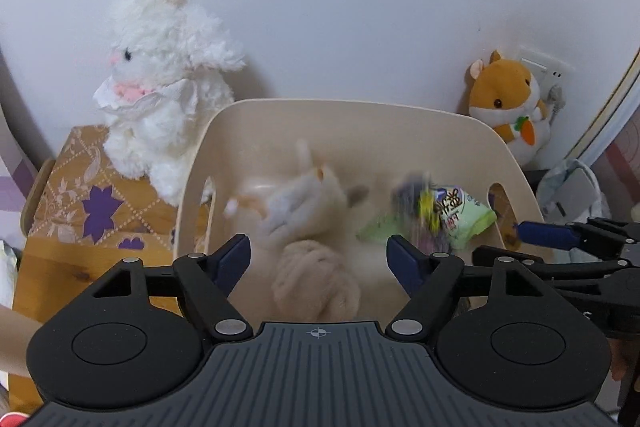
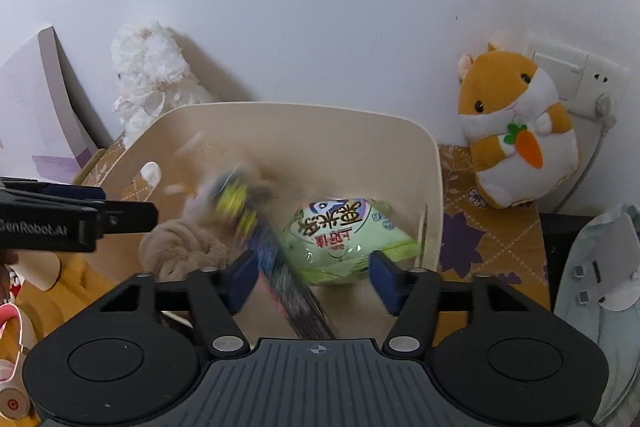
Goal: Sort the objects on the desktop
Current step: 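Grasp red-white plush with left gripper while right grasps blue-white card box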
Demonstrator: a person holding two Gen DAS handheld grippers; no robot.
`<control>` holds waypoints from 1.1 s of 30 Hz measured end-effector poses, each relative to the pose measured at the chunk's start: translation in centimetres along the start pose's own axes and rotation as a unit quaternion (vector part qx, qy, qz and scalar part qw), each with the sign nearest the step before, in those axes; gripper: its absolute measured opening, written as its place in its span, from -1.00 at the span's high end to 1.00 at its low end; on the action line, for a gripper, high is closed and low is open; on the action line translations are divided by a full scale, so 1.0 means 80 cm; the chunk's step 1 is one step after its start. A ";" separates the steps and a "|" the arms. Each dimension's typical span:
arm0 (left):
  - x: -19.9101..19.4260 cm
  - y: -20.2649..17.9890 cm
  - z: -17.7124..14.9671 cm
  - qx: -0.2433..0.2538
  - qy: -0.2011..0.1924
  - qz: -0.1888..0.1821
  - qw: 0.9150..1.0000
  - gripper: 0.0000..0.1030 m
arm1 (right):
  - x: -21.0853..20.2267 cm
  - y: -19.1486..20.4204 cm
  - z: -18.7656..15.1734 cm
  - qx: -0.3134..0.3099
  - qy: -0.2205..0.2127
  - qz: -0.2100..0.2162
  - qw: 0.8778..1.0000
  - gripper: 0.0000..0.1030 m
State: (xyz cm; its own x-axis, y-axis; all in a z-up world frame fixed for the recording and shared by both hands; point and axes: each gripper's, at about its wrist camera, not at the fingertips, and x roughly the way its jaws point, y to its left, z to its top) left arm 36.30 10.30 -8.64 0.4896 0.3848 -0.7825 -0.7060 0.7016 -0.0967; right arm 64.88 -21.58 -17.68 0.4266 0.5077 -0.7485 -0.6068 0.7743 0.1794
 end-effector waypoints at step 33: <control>-0.003 0.114 -0.164 -0.040 0.142 0.087 0.985 -0.52 | -0.045 -0.015 -0.170 -0.039 0.068 -0.086 0.993 -0.95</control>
State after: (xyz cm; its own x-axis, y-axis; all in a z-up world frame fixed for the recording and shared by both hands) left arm 23.01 8.71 -17.42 0.2037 0.3040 -0.9306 -0.8104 0.5856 0.0139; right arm 54.99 -29.49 -23.91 0.4366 0.3114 -0.8440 -0.5858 0.8105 -0.0040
